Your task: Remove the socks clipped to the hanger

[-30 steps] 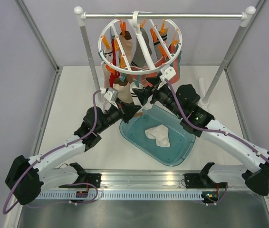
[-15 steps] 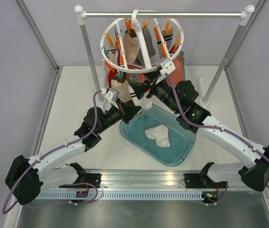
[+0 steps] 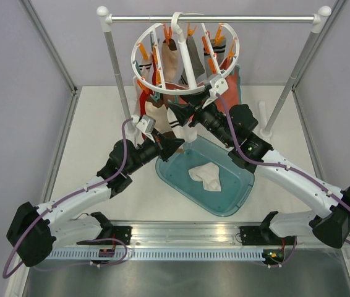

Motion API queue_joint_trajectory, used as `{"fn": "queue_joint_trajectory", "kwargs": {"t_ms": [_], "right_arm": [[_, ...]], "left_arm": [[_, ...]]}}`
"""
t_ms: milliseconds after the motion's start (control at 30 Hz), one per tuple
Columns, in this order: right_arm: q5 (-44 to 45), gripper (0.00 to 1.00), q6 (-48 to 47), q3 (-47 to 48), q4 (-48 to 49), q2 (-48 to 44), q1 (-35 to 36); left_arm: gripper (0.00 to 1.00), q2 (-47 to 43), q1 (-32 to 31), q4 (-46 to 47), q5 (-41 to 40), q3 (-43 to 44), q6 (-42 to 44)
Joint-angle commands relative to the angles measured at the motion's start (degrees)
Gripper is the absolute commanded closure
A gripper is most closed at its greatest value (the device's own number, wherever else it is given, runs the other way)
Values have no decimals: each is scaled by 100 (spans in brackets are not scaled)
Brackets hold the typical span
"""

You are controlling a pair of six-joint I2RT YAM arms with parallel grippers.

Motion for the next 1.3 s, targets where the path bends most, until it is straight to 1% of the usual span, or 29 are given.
{"fn": "queue_joint_trajectory", "kwargs": {"t_ms": [0,100,133,200,233,333,433,600,800,833,867,933,967,1033,1067,1100,1133,1200,1267], "right_arm": [[-201,44,139,163,565,14,17],[-245,50,209,137,609,31,17],[-236,57,244,119,618,31,17],[-201,62,262,93,653,31,17],[-201,68,262,67,654,14,17],[-113,77,253,23,645,-48,17],[-78,83,235,-21,610,-127,17],[115,87,130,-135,513,-311,17],[274,89,16,-188,373,-417,17],[291,89,-2,-180,355,-435,26],[317,89,-2,-197,337,-435,17],[335,89,-28,-206,311,-452,17],[353,89,-28,-206,302,-452,17],[362,89,-37,-206,267,-470,17],[370,89,-54,-206,249,-470,17],[379,89,-55,-197,241,-470,8],[388,89,-72,-189,223,-470,17],[414,89,-81,-171,170,-470,8],[414,89,-107,-162,161,-470,8]], "left_arm": [[98,-35,-57,-18,-28,183,273],[98,-8,-74,-18,-37,192,273],[98,-8,-83,-18,-46,201,273],[98,9,-83,-27,-55,201,273],[98,1,-92,-27,-64,209,282],[98,1,-100,-53,-81,210,291],[98,53,-118,-53,-90,192,256],[98,255,-179,-36,-134,192,177],[98,668,-496,140,-301,139,159],[94,729,-574,140,-310,174,159],[84,852,-610,166,-318,183,159],[72,923,-715,184,-345,201,177],[56,941,-733,184,-371,201,185],[45,923,-768,184,-459,175,203],[24,888,-777,166,-485,166,212],[14,749,-777,71,-555,157,220],[12,652,-777,0,-582,157,229],[14,415,-786,-123,-678,131,282],[16,-15,-786,-342,-845,43,291]]}}
